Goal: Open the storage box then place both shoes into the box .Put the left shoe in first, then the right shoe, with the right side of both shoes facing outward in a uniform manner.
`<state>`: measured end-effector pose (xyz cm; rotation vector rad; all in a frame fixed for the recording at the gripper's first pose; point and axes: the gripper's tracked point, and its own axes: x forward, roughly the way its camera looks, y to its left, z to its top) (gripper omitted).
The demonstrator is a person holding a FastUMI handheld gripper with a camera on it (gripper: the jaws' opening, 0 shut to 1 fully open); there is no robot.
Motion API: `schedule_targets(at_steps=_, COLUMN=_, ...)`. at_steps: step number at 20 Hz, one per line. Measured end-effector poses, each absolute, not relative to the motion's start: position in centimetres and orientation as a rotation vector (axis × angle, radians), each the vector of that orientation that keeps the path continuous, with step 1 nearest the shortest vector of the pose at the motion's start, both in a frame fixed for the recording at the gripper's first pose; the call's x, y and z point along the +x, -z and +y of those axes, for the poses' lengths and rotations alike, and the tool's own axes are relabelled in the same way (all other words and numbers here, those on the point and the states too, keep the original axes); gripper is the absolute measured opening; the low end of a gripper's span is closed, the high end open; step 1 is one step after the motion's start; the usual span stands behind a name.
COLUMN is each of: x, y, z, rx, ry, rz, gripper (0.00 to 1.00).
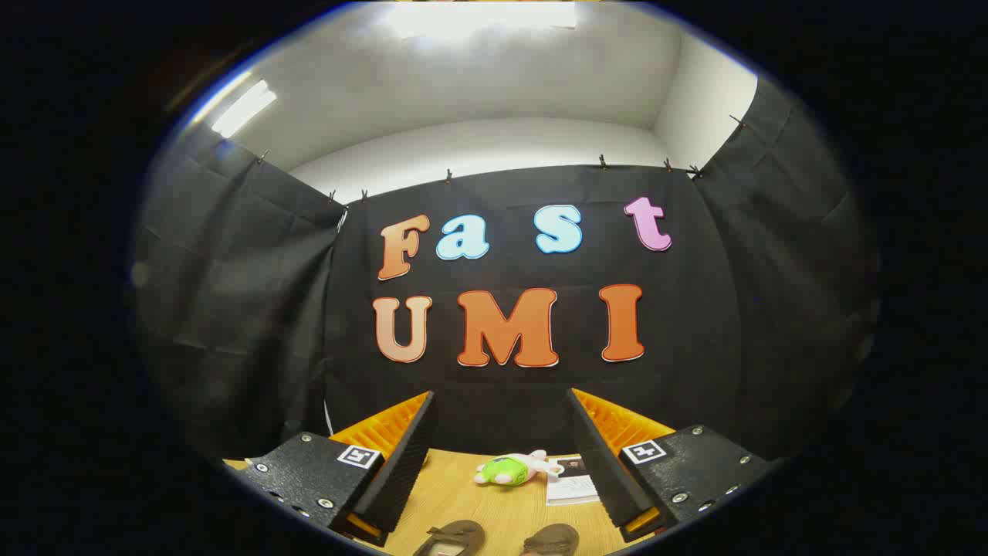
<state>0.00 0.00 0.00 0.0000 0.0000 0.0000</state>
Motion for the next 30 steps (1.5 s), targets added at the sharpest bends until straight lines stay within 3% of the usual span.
schedule_targets(at_steps=21, x=-0.1, y=0.9, z=1.7, rx=-0.003, ry=-0.041, rz=0.019, gripper=0.98)
schedule_targets(at_steps=30, x=2.4, y=7.8, z=5.7, rx=0.064, ry=-0.127, rz=0.206, gripper=0.98)
